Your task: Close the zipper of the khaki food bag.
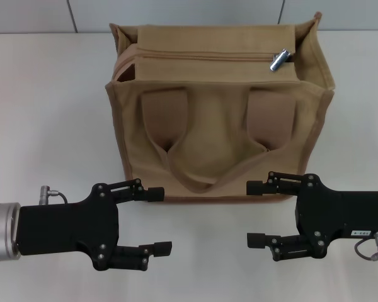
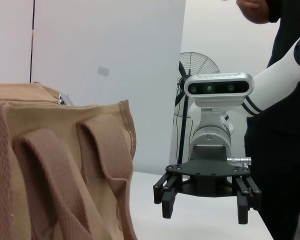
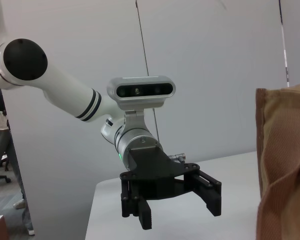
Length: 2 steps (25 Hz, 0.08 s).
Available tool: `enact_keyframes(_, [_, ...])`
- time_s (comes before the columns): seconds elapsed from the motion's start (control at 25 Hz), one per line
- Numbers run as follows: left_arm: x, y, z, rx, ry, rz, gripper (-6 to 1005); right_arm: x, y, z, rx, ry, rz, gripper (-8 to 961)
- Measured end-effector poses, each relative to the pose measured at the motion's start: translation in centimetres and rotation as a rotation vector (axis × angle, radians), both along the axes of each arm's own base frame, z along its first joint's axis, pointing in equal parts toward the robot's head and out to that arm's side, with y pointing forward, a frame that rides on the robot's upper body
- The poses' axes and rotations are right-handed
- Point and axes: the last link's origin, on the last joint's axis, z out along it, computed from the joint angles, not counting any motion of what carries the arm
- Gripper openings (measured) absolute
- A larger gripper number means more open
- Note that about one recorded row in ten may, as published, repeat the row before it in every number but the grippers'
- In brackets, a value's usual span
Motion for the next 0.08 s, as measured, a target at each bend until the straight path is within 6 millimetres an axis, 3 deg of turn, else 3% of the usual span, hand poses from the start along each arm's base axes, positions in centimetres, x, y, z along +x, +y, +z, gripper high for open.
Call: enact_keyframes(0.08, [0.02, 0.02, 0.00, 0.000, 0.000, -0.001, 834, 0.00, 0.00, 0.00, 0.000, 0.000, 0.000, 817])
